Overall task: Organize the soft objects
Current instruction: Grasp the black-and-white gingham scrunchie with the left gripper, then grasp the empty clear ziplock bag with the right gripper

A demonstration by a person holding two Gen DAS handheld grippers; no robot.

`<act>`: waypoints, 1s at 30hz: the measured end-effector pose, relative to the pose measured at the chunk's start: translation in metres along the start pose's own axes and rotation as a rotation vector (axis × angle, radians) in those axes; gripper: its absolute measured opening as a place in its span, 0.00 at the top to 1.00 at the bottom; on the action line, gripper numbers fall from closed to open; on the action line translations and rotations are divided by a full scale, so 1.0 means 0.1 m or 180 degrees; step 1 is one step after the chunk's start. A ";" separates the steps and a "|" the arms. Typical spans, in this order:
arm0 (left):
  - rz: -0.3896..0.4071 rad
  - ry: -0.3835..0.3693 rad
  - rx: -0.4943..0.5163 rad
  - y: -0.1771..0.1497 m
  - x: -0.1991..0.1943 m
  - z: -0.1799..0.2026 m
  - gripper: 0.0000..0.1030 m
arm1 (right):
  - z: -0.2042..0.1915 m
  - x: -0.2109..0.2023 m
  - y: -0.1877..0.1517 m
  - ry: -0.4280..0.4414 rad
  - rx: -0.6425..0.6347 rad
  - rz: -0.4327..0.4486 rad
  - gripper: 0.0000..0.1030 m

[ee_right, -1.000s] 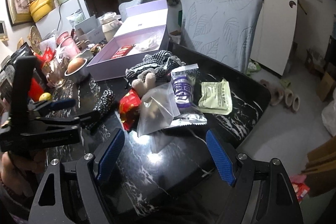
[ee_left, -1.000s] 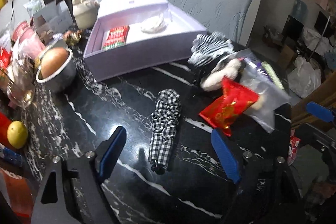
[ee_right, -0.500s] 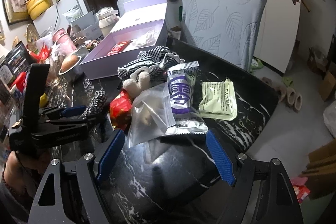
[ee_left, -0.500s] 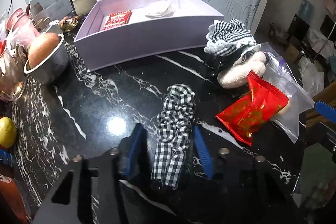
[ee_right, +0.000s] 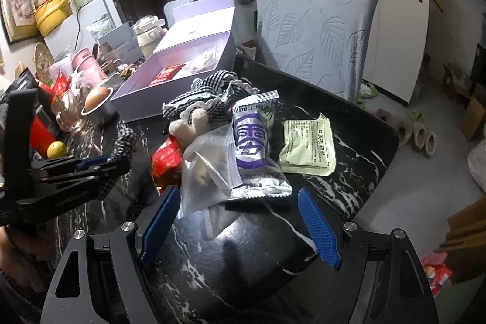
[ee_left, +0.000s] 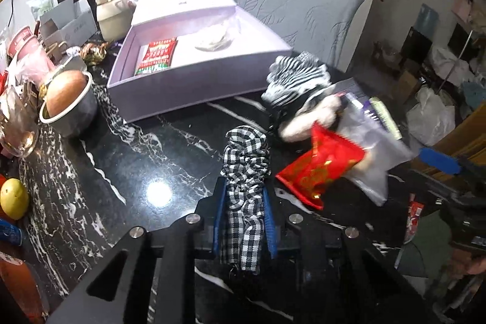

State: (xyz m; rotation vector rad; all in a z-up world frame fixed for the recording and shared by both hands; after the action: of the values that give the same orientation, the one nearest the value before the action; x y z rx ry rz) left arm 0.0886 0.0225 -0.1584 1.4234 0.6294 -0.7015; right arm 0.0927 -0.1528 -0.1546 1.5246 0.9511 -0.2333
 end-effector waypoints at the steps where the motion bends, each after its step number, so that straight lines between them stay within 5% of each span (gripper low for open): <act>1: 0.0023 -0.0012 0.0008 0.01 -0.04 0.01 0.79 | 0.00 0.00 0.00 0.0012 -0.0001 0.0003 0.22; 23: 0.0017 0.0008 -0.0014 0.00 -0.20 0.01 0.79 | -0.32 0.49 0.02 0.0311 -0.0247 -0.0108 0.24; 25: 0.0010 0.0012 -0.0023 -0.01 -0.20 0.01 0.79 | -0.32 0.50 -0.02 0.0288 -0.0298 -0.0115 0.29; 30: -0.0003 0.0013 -0.0021 -0.02 -0.19 0.01 0.79 | -0.29 0.54 -0.12 0.0323 -0.0281 -0.0229 0.65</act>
State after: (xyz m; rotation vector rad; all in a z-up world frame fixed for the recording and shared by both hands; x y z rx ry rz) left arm 0.0743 0.0223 -0.1451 1.4188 0.6352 -0.6968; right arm 0.1077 -0.1051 -0.1918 1.4337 1.0843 -0.1644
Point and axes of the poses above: each gripper's, at about its wrist camera, not at the fingertips, and x roughly the way its jaws point, z to its right, y to its top, the point moved 8 cm from there along x, roughly the way its jaws point, and after that the axes turned 4 degrees about z, right-handed, at the moved point
